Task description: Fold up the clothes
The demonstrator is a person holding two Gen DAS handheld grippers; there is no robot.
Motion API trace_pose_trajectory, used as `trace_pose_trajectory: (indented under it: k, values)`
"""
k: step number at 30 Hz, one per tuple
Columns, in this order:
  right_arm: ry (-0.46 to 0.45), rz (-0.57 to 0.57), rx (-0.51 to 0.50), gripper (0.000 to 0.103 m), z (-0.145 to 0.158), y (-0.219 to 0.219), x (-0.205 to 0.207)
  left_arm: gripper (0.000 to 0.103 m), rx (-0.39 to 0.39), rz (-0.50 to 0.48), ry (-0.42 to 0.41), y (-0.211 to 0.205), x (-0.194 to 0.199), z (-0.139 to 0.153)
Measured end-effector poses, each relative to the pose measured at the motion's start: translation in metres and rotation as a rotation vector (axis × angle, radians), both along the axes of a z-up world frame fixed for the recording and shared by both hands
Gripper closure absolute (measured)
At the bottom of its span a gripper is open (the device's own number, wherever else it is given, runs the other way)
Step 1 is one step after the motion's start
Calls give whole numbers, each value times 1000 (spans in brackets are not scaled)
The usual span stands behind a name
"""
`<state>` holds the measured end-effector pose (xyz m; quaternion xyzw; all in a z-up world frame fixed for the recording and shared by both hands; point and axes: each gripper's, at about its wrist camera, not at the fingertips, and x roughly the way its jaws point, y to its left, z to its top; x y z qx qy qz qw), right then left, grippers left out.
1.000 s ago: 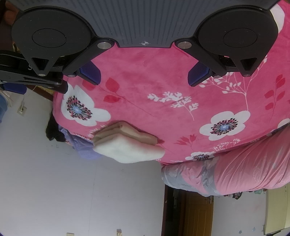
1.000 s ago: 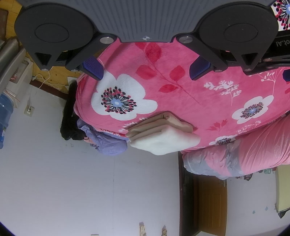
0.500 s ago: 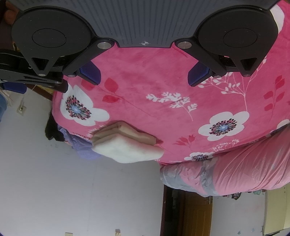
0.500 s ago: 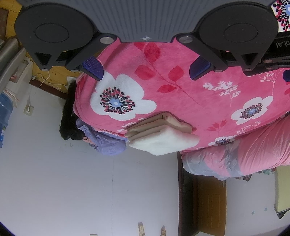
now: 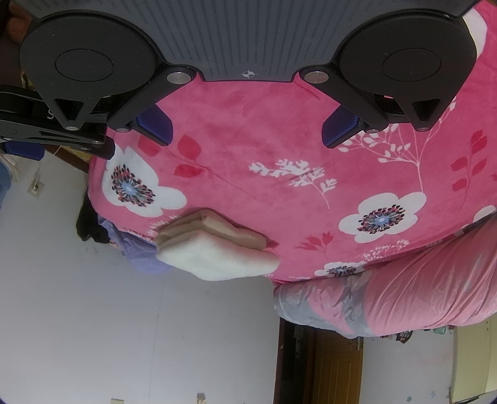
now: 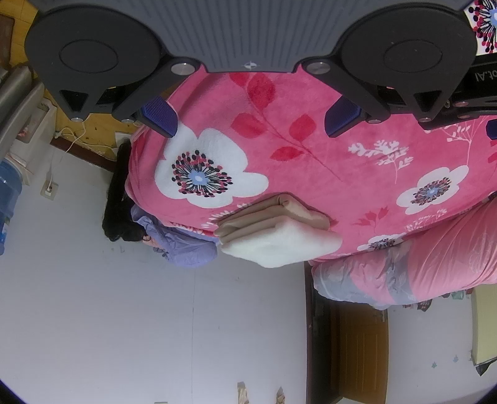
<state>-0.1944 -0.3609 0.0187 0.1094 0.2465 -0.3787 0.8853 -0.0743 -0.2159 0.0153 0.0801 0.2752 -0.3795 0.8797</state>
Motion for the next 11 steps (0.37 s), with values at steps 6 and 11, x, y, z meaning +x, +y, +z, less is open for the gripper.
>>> trace_pose_trajectory:
  k: [6, 11]
  values:
    - [1, 0, 3, 0, -1, -1, 0, 0, 1, -2, 0, 1, 1, -1]
    - [2, 1, 5, 0, -2, -1, 0, 0, 1, -1, 0, 1, 1, -1]
